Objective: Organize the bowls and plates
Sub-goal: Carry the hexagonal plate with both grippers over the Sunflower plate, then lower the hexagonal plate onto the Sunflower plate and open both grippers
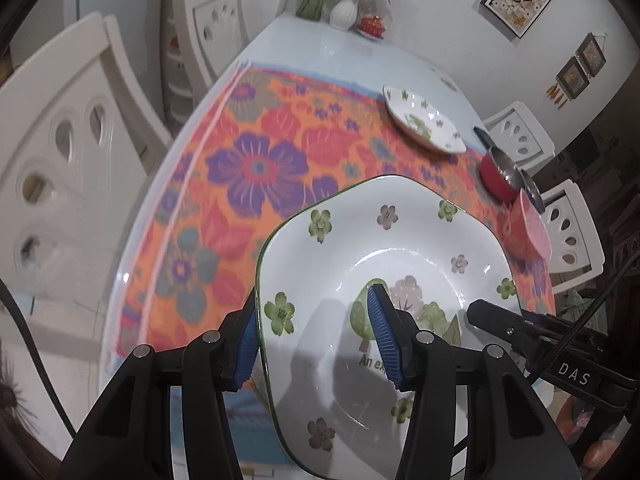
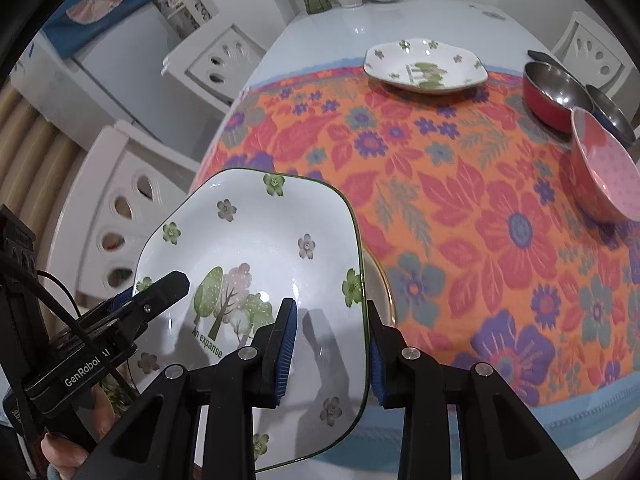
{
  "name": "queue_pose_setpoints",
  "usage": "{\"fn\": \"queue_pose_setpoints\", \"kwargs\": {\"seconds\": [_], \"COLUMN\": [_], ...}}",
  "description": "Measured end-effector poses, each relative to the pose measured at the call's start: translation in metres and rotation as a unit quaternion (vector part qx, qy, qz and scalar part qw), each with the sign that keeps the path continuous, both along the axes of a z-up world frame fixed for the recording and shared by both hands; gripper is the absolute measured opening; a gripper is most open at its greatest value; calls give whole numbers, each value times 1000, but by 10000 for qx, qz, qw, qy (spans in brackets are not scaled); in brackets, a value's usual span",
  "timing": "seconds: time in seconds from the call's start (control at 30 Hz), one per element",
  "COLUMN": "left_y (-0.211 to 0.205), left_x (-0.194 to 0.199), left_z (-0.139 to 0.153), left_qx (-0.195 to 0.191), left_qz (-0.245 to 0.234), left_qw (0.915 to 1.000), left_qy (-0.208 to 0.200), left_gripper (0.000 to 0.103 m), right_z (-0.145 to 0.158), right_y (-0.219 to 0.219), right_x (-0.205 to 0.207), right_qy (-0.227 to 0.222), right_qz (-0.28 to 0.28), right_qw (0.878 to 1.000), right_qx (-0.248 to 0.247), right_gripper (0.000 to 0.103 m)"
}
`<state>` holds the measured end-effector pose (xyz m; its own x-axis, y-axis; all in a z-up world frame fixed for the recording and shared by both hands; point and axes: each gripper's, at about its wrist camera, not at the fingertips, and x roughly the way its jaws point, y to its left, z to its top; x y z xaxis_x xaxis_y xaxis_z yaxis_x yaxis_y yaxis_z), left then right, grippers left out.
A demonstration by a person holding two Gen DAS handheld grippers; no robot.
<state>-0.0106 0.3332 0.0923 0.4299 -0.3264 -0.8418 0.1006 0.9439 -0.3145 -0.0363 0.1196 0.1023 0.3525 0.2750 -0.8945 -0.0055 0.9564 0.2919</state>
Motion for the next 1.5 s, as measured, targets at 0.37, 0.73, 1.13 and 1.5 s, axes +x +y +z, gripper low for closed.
{"fn": "queue_pose_setpoints", "kwargs": {"seconds": [0.37,0.73,1.13,1.5], "left_y": [0,2,-6,5], "left_x": [-24,-18,-5,7], "left_z": [-32,-46,-51,-35], "left_qx": [-40,-57,52,150], "left_qz": [91,96,-20,112], "left_qw": [9996,9992,9992,9997], "left_qy": [257,395,395,172], "left_gripper": [47,47,46,46], "right_z": [-39,-49,-49,-46], "right_y": [0,7,9,11], "right_x": [-20,-12,-1,7], "right_qy": [350,359,383,391], "right_qz": [110,158,57,77], "right_qw": [9992,9982,9945,9955], "right_qx": [-144,-464,-973,-864], "right_gripper": [32,32,32,32]}}
